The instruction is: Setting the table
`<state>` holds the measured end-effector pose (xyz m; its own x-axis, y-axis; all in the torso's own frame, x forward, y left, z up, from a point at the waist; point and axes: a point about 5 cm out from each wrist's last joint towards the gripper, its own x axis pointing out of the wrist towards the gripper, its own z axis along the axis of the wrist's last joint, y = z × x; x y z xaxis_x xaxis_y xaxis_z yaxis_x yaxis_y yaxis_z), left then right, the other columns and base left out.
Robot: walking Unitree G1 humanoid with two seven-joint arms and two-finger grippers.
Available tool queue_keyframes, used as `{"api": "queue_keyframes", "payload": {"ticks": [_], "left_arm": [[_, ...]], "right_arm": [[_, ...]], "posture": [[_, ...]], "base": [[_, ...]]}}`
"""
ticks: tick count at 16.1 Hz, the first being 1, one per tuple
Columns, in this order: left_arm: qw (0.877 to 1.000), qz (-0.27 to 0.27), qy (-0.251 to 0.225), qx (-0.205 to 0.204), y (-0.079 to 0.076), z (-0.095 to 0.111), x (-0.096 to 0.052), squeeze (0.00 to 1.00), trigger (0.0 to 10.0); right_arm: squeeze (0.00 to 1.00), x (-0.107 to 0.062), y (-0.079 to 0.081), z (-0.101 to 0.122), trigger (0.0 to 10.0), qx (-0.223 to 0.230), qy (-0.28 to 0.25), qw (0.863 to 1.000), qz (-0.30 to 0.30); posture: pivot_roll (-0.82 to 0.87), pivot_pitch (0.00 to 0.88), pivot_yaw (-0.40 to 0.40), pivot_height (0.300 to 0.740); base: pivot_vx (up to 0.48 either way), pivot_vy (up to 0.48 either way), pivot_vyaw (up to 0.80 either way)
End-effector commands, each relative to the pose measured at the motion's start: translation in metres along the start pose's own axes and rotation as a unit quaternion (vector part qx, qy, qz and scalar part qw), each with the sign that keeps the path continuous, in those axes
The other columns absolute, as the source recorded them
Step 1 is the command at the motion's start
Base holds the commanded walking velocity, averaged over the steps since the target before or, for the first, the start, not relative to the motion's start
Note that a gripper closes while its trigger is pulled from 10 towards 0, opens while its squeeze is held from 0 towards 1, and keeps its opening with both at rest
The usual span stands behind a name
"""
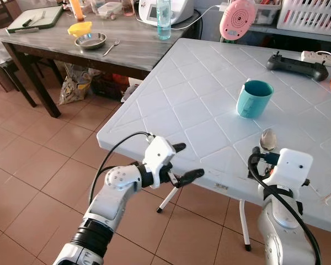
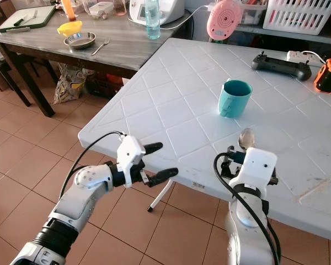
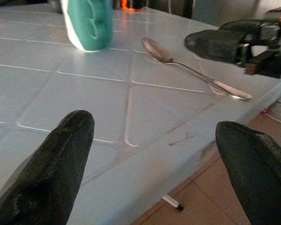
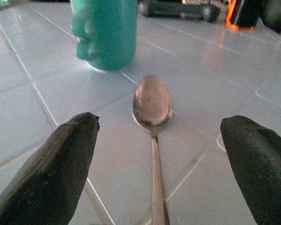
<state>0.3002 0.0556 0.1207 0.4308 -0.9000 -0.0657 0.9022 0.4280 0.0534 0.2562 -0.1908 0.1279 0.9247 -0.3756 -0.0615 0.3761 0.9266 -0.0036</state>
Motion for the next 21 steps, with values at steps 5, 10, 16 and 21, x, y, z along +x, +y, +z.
{"api": "queue_keyframes", "payload": {"ticks": [5, 10, 16, 21], "left_arm": [[0.998, -0.061, 0.005, 0.008, -0.015, 0.002, 0.006, 0.00, 10.0], [0.997, -0.081, 0.009, 0.004, -0.017, 0.003, 0.008, 0.00, 10.0], [0.993, -0.115, 0.007, -0.006, -0.016, 0.005, 0.008, 0.00, 10.0], [0.994, -0.108, -0.007, -0.008, -0.010, 0.015, 0.012, 0.00, 10.0]], "right_arm": [[0.00, 0.015, -0.011, -0.012, 10.0, -0.003, 0.032, 0.999, -0.013], [0.00, 0.027, 0.004, -0.014, 10.0, -0.002, 0.039, 0.999, 0.028], [0.00, 0.032, 0.009, -0.024, 10.0, 0.006, 0.069, 0.997, 0.036], [0.00, 0.035, 0.012, -0.025, 10.0, 0.004, 0.076, 0.996, 0.047]], "posture": [[0.01, 0.123, 0.037, 0.740], [0.01, 0.116, 0.046, 0.740], [0.02, 0.117, 0.042, 0.740], [0.02, 0.115, 0.036, 0.740]], "base": [[0.000, 0.000, 0.00], [0.000, 0.000, 0.00], [0.000, 0.000, 0.00], [0.000, 0.000, 0.00]]}}
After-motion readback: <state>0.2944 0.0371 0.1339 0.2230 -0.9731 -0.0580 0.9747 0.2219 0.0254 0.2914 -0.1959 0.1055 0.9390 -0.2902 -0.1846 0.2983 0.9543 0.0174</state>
